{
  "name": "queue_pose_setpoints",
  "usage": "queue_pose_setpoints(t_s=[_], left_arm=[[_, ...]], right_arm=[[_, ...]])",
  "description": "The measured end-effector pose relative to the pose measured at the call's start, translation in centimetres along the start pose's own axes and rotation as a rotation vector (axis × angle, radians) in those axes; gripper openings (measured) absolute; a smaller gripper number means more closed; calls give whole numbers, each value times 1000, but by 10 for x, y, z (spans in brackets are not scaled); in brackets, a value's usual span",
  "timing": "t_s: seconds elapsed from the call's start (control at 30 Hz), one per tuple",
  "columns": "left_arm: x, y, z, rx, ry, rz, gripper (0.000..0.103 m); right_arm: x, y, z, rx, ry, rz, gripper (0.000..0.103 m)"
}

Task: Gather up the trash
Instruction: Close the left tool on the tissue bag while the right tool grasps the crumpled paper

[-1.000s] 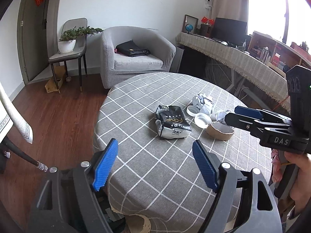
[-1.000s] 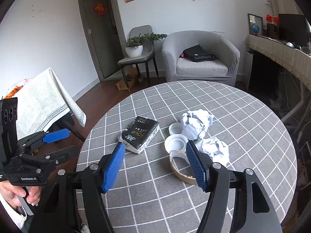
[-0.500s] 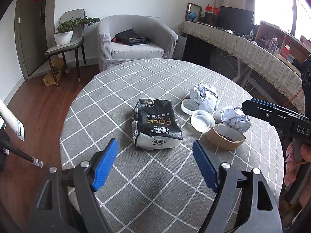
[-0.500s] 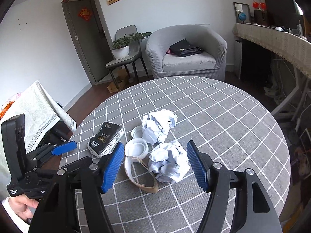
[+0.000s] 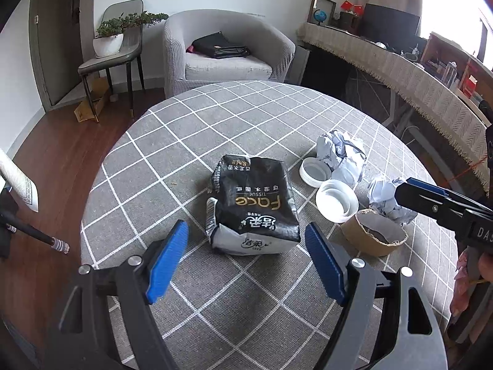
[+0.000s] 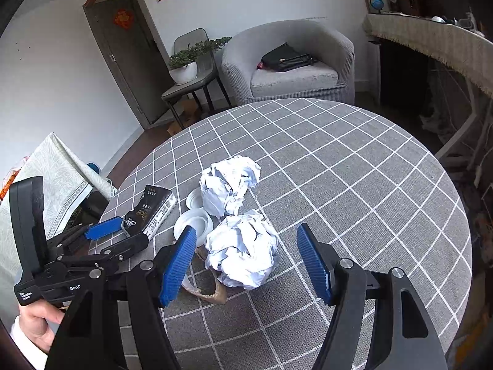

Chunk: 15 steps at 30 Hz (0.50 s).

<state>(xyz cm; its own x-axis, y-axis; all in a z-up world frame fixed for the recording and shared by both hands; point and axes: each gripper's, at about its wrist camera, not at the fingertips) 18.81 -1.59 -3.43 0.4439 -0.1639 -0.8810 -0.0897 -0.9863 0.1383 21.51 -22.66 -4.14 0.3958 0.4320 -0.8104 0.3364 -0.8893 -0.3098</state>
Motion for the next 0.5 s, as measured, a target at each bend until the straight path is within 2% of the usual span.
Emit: queue_pose_setpoints(t_s=[0.1,0.2,0.3,0.5], left_arm=[[1,4,-3,0,-1,5,78],[4,10,-6,4,0,-9,72],[5,14,-8,18,1,-33,58],[3,12,-6,20,9,-22,55]], right_arm=[[2,-1,1,2,-12,13,69],[4,0,0,19,-16,13,69],[6,1,-1,25,-25,9,68],[8,4,-1,41,-44,-8,65]])
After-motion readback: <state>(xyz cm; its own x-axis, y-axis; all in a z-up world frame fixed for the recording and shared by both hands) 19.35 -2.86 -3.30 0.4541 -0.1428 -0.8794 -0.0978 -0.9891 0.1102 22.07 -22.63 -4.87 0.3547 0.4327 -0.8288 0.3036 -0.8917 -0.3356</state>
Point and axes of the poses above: each gripper's, at about its wrist camera, not at the fingertips, and x roughly the way its jaws point, y to its right, z to its underside, and after that the axes turned 15 degrees about -y, right-handed
